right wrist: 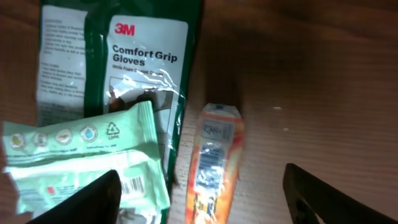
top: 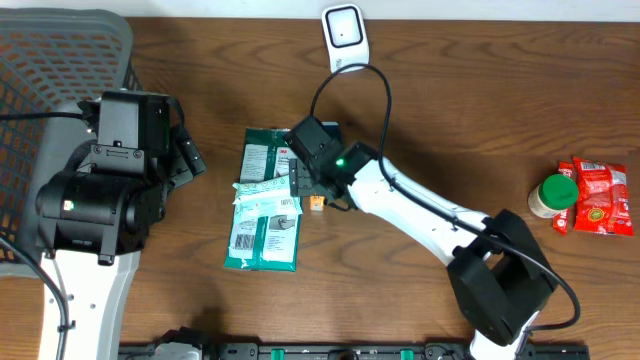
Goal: Scan the item barcode
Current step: 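Lower the right gripper onto the orange Kleenex pack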
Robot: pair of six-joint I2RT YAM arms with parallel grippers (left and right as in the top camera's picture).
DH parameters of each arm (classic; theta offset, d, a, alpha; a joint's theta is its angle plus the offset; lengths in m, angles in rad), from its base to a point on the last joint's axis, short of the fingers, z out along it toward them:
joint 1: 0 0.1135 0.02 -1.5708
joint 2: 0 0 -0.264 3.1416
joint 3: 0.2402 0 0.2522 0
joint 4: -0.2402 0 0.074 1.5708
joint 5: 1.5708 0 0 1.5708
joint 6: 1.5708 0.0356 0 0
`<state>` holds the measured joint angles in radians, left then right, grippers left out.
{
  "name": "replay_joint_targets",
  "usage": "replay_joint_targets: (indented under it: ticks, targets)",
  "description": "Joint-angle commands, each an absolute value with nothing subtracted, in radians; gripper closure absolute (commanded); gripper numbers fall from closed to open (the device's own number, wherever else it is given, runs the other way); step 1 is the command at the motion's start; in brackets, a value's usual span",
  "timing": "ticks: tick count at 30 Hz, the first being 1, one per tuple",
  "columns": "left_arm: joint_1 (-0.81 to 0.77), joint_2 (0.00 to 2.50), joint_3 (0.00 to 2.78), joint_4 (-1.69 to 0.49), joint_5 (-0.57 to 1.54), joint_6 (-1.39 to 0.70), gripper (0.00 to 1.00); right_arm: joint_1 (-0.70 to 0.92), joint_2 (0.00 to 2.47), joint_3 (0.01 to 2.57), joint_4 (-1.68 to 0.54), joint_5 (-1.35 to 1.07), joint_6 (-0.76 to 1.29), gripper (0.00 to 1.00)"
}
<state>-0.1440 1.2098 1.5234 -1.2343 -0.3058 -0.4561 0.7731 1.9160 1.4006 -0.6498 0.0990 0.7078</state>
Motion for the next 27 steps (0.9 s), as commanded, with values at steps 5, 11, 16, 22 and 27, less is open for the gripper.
replay_joint_targets:
  ticks: [5,11,16,22,27]
  targets:
    - [-0.139,1.208,1.529,-1.238,-0.324,-0.458,0.05,0.778,1.904,1.249,-0.456,0.132,0.725,0.35]
    - [-0.139,1.208,1.529,-1.238,-0.324,-0.458,0.05,0.769,1.903,1.210,-0.450,0.194,0.693,0.53]
    - [-0.139,1.208,1.529,-1.238,-0.324,-0.458,0.05,0.722,1.881,1.210,-0.493,0.194,0.621,0.60]
    - [-0.139,1.208,1.529,-1.238,-0.324,-0.458,0.05,0.606,1.819,1.210,-0.612,0.194,0.555,0.60]
    - [-0.139,1.208,1.529,-1.238,-0.323,-0.458,0.05,0.492,1.759,1.210,-0.692,0.190,0.466,0.56]
